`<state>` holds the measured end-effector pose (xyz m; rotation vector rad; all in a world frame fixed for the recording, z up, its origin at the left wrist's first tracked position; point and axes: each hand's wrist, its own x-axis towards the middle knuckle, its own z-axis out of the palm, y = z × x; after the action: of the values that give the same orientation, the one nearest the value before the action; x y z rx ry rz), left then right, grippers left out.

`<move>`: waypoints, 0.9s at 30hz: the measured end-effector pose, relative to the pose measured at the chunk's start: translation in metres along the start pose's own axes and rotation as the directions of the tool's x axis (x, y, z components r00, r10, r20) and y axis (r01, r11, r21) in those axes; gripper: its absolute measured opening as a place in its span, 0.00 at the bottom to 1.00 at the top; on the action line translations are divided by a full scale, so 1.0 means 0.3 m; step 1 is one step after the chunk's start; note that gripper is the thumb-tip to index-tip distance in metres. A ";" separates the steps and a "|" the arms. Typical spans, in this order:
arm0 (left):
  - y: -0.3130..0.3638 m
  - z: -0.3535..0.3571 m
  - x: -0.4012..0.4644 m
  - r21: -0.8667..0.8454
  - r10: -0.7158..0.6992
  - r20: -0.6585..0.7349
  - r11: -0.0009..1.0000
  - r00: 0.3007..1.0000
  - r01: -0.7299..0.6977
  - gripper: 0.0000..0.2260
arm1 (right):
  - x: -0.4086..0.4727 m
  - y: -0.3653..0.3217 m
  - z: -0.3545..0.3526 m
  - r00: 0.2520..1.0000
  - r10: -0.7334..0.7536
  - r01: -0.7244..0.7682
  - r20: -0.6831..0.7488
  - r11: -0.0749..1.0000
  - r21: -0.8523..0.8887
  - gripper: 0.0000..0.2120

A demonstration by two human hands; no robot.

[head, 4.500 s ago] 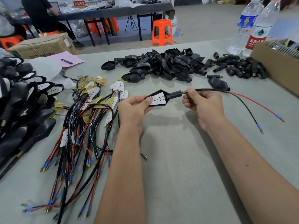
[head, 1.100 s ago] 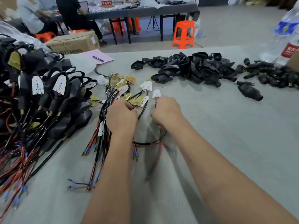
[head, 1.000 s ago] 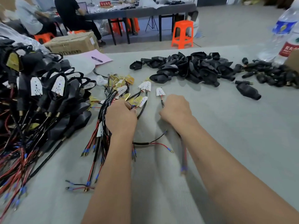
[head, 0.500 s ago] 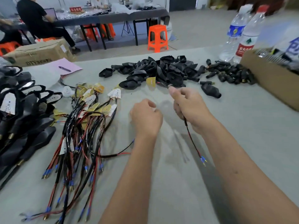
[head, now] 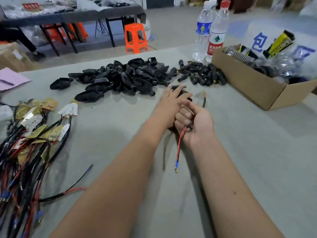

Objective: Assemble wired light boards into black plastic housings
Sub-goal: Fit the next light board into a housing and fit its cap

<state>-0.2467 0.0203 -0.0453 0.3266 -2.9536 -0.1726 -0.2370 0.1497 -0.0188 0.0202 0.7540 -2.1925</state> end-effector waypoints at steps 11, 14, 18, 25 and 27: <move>-0.036 -0.107 -0.194 -0.258 -0.295 -0.304 0.941 0.906 0.219 0.13 | -0.008 0.020 0.009 0.999 -0.031 0.036 0.034 0.984 -0.175 0.31; -0.065 -0.130 -0.296 -0.286 -0.441 -0.215 0.882 0.871 0.375 0.18 | -0.009 0.039 0.021 0.998 -0.059 0.058 0.008 0.953 -0.298 0.33; -0.100 -0.141 -0.460 -0.250 -0.542 -0.235 0.836 0.807 0.489 0.07 | -0.034 0.064 0.035 0.997 0.006 0.027 0.082 0.916 -0.399 0.28; -0.138 -0.209 -0.677 -0.513 -0.793 -0.313 0.604 0.522 0.610 0.14 | -0.066 0.114 0.047 0.983 0.008 0.088 0.184 0.857 -0.508 0.06; -0.141 -0.224 -0.709 -0.607 -0.817 -0.343 0.569 0.463 0.555 0.13 | -0.070 0.126 0.055 0.981 0.023 0.084 0.193 0.846 -0.527 0.07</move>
<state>-0.0214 0.0207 -0.0171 1.2804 -1.8854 -0.6553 -0.1927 0.1365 -0.0191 -0.4843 1.2323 -1.9052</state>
